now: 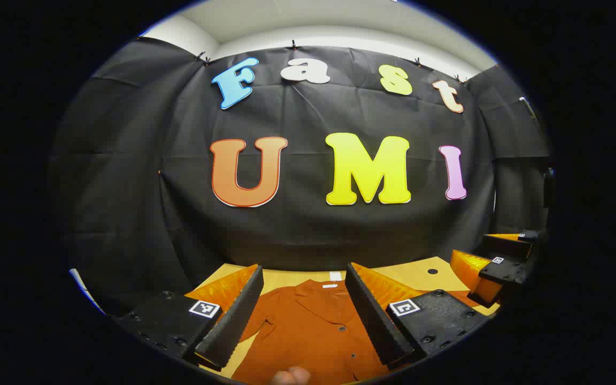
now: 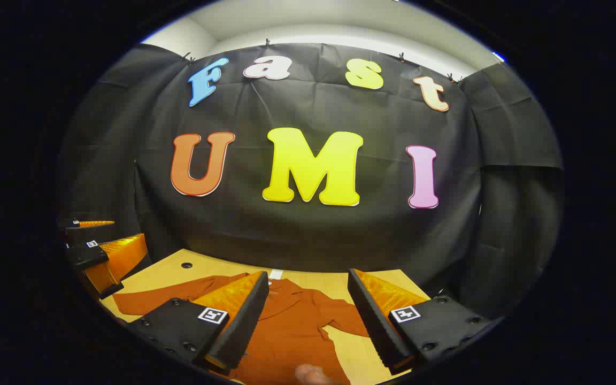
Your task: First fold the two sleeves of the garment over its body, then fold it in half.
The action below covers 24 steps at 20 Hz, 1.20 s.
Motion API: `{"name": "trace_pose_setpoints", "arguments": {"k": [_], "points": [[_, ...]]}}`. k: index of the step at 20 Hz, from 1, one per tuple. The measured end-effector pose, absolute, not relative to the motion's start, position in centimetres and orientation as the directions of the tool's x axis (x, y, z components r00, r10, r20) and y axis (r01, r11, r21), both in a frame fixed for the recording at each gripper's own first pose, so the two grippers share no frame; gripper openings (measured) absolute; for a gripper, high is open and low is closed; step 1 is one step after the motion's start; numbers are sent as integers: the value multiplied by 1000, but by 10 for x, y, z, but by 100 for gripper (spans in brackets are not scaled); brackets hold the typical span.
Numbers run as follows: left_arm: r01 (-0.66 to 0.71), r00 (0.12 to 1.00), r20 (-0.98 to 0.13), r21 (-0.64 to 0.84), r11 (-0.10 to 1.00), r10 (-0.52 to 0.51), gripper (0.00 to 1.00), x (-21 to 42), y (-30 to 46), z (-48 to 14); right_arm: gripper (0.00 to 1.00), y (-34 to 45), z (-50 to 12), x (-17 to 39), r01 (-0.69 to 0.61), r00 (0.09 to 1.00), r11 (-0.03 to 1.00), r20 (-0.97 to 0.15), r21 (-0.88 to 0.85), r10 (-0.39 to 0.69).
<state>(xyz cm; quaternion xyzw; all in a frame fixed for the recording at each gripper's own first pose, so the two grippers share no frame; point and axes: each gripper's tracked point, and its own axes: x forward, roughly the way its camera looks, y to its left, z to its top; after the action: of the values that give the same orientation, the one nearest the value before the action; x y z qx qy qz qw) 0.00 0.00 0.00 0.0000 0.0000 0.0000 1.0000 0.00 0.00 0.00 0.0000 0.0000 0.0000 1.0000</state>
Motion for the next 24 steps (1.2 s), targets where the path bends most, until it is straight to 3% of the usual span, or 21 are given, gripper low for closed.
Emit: {"name": "trace_pose_setpoints", "arguments": {"k": [18,21,24], "points": [[80,997,-8,-13,997,-80,99,-2,-24,-2,94,-35,-4,-2,76,997,997,-18,11,-75],[144,988,-56,-30,989,-146,99,0,-40,-16,94,-69,-15,14,144,988,988,-58,47,-141],[176,959,-206,-111,978,-196,99,4,-58,-56,94,-133,-39,37,267,956,961,-148,78,-254]]}}
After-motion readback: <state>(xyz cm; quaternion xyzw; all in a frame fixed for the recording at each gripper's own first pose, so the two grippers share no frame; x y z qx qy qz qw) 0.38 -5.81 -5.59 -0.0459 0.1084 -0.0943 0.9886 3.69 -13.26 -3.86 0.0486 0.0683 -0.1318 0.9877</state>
